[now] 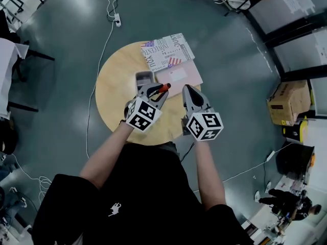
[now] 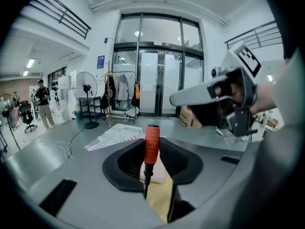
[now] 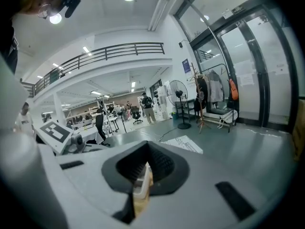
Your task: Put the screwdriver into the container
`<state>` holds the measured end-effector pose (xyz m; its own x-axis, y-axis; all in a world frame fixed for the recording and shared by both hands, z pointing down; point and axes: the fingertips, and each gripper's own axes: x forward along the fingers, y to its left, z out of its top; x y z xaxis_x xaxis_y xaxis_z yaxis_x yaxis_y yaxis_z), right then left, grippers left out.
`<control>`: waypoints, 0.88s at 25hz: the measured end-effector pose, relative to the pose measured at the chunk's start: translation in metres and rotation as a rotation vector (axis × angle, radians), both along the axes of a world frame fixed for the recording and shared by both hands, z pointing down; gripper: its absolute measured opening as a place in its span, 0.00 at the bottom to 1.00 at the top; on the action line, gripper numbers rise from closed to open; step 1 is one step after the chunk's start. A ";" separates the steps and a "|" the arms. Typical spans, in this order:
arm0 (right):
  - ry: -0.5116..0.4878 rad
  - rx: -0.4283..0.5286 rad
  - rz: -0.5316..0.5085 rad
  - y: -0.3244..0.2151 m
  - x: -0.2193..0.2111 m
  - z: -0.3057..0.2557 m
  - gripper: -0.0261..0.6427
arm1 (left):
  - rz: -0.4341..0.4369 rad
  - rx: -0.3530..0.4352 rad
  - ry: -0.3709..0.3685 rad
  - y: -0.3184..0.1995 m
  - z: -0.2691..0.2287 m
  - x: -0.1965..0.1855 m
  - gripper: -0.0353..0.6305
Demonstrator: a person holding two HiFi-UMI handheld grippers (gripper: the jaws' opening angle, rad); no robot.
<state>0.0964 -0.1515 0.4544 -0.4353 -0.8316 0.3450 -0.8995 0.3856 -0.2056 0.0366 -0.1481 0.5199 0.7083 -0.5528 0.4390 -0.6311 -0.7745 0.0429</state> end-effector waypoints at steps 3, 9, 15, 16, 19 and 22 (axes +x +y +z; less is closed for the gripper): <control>0.000 0.007 -0.019 -0.004 -0.011 -0.003 0.04 | -0.046 0.020 0.079 -0.012 -0.020 -0.017 0.21; 0.004 -0.001 -0.043 -0.012 -0.028 0.002 0.04 | -0.156 -0.016 0.256 -0.042 -0.038 -0.049 0.21; -0.007 -0.038 -0.044 -0.015 -0.034 0.014 0.04 | -0.264 -0.102 0.401 -0.064 -0.031 -0.073 0.21; -0.009 -0.044 -0.045 -0.016 -0.034 0.015 0.04 | -0.279 -0.117 0.422 -0.067 -0.029 -0.077 0.21; -0.014 -0.059 -0.047 -0.018 -0.032 0.020 0.04 | -0.318 -0.151 0.459 -0.073 -0.020 -0.083 0.21; -0.018 -0.077 -0.048 -0.019 -0.029 0.025 0.04 | -0.347 -0.182 0.470 -0.076 -0.005 -0.083 0.21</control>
